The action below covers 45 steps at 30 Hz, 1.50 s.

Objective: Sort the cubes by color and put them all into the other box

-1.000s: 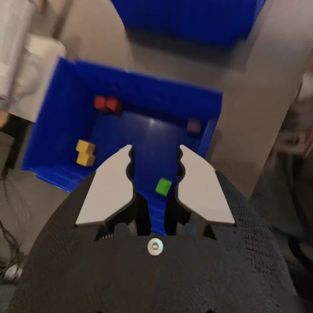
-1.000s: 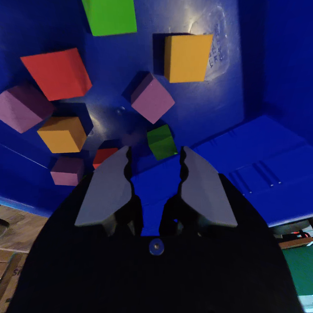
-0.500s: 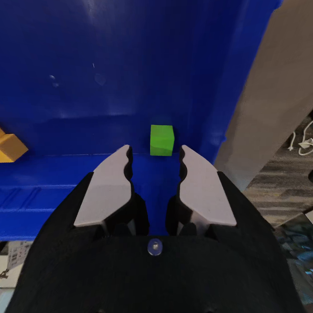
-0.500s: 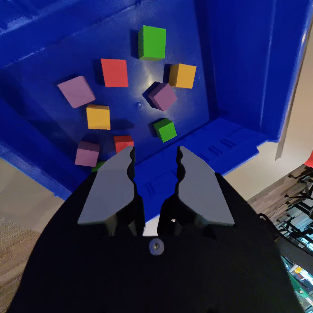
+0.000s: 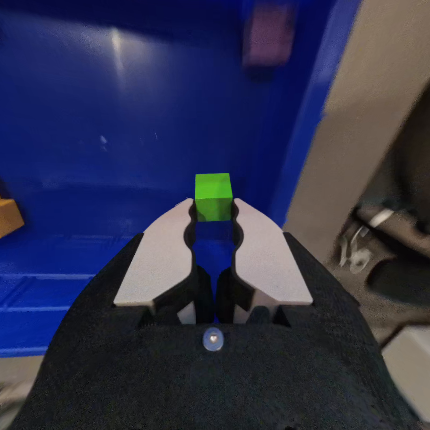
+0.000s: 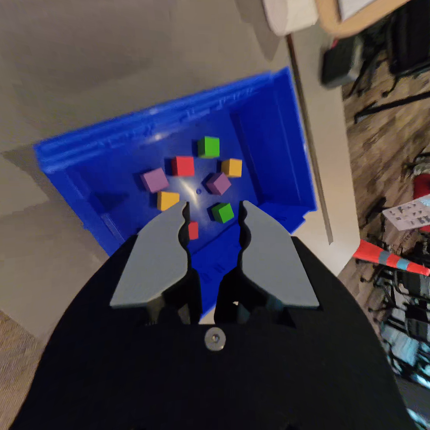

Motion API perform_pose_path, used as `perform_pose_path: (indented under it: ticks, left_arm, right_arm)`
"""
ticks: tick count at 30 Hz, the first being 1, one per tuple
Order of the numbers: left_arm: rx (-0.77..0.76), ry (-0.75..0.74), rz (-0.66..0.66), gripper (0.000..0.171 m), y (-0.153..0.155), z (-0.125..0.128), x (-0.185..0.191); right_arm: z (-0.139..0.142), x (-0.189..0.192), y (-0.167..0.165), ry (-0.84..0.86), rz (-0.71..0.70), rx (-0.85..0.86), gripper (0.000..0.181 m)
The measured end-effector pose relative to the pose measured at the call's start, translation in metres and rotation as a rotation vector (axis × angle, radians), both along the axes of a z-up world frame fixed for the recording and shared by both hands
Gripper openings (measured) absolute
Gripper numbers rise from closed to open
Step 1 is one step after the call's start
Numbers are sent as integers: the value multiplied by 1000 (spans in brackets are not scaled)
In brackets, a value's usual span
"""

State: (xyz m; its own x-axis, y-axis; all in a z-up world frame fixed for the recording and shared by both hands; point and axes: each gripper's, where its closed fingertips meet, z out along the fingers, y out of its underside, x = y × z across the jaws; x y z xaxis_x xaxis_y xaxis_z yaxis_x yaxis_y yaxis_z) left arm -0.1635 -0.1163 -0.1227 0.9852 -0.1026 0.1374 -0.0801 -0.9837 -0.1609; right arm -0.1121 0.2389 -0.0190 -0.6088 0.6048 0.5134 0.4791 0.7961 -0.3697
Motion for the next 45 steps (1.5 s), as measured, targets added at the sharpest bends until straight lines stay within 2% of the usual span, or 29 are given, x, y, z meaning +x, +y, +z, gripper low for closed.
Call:
perform_pose_path:
  ticks: [2,5,7,9,12,15,22,24,28,30,31,33,35,37,40,42,45]
  left_arm:
    - [286,-189,104,28,31,39,11]
    - [659,-538,193,28,63,110,29]
    - [813,-780,207,28,72,149,44]
    - [878,-950,195,28,78,172,60]
    - [891,-1077,144,28,86,184,84]
    - [875,-1121,103,28,93,186,102]
    - [856,-1147,65,28,100,184,118]
    - [862,-1158,48,28,102,186,121]
    - [907,-1170,60,30,109,193,119]
    - [987,-1192,87,42,111,209,110]
    - [1038,-1147,115,42,111,214,101]
    - [1152,-998,166,32,109,221,83]
    - [1220,-862,211,28,101,226,69]
    - [1249,-739,263,27,93,224,59]
    - [1293,-667,305,22,79,222,54]
    - [1306,-645,336,21,72,216,52]
    - [1296,-646,372,19,69,210,46]
  right_arm:
    - [18,4,-25,114,65,-90,41]
    - [40,16,-85,255,264,-261,45]
    - [49,25,-126,341,400,-321,47]
    - [54,32,-163,400,514,-334,48]
    - [60,37,-206,434,620,-343,48]
    - [70,39,-234,452,689,-370,48]
    - [79,45,-260,442,741,-420,40]
    - [77,47,-263,429,756,-412,28]
    - [83,46,-254,405,750,-409,27]
    - [94,44,-241,361,741,-438,27]
    - [101,41,-230,345,723,-444,27]
    - [112,31,-199,296,655,-434,27]
    - [111,21,-163,215,562,-400,27]
    - [93,10,-122,82,438,-325,27]
    - [39,6,-68,-169,277,-218,27]
    - [-4,15,-50,-361,216,-191,27]
    - [-62,27,-34,-543,189,-99,28]
